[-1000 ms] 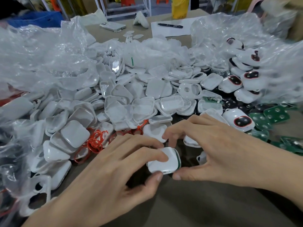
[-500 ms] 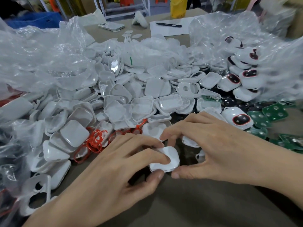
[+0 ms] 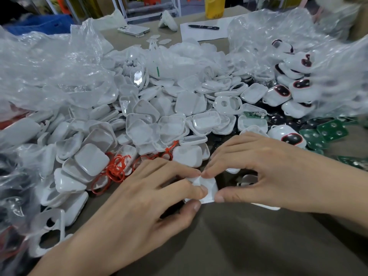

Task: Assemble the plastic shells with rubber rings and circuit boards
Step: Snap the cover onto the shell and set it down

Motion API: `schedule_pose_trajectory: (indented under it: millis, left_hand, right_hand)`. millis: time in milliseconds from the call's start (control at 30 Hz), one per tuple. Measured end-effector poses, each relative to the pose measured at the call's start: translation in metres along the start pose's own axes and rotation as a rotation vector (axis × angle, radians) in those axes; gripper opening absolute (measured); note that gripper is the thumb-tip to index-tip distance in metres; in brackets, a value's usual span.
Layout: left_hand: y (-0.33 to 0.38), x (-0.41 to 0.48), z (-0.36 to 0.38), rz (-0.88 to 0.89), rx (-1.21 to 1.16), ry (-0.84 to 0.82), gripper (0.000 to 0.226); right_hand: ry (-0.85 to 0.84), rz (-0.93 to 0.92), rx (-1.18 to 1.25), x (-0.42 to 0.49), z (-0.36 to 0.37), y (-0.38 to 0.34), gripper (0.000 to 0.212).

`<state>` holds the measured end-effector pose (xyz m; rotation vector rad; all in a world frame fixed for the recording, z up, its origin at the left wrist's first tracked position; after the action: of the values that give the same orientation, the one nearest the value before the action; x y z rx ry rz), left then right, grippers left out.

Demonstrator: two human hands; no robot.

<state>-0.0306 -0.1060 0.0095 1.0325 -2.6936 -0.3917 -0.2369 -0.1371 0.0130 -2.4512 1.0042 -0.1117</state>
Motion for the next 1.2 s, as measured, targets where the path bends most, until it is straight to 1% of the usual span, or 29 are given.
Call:
schedule_pose_trajectory:
  millis: [200, 300, 433, 633, 767, 900, 967, 1067, 1133, 1200]
  left_hand:
    - [-0.001, -0.001, 0.001, -0.017, -0.022, -0.010, 0.013]
    - [-0.001, -0.002, 0.003, -0.030, -0.053, 0.000, 0.011]
    - [-0.001, -0.001, 0.007, -0.105, -0.151, 0.008, 0.007]
    - [0.000, 0.002, 0.011, -0.165, -0.207, 0.030, 0.007]
    - [0.002, -0.002, 0.011, -0.153, -0.111, 0.054, 0.012]
    - [0.006, -0.006, 0.012, -0.071, 0.042, 0.071, 0.012]
    - [0.008, -0.005, 0.011, -0.051, 0.092, 0.059, 0.011]
    - [0.008, -0.003, 0.010, -0.055, 0.125, 0.039, 0.011]
    - [0.009, -0.005, 0.010, -0.068, 0.130, 0.024, 0.012]
    - [0.009, -0.010, 0.010, -0.103, 0.081, 0.017, 0.020]
  right_hand:
    - [0.023, -0.014, 0.055, 0.002, 0.001, 0.001, 0.040]
    - [0.032, -0.018, 0.061, 0.005, 0.001, 0.001, 0.031]
    - [0.023, -0.020, 0.081, 0.008, 0.001, 0.001, 0.020]
    - [0.009, -0.026, 0.062, 0.008, 0.002, 0.000, 0.018]
    - [0.019, -0.021, 0.022, 0.008, 0.003, -0.002, 0.017]
    - [0.048, -0.010, -0.026, 0.005, 0.005, -0.005, 0.023]
    - [0.062, -0.005, -0.050, 0.005, 0.005, -0.007, 0.017]
    - [0.058, 0.000, -0.085, 0.005, 0.004, -0.010, 0.010]
    - [0.046, 0.005, -0.105, 0.005, 0.003, -0.012, 0.012]
    - [0.041, 0.016, -0.104, 0.004, 0.002, -0.014, 0.016]
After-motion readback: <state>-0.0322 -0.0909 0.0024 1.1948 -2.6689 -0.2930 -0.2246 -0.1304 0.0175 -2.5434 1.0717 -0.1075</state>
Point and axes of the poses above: each hand's wrist, its own x-axis towards the middle knuckle, its own z-axis out of the palm, y = z × x, the point moved 3 cm from there along x, towards the middle knuckle, and after that the axes turned 9 degrees about -y, right-handed, at the moved point
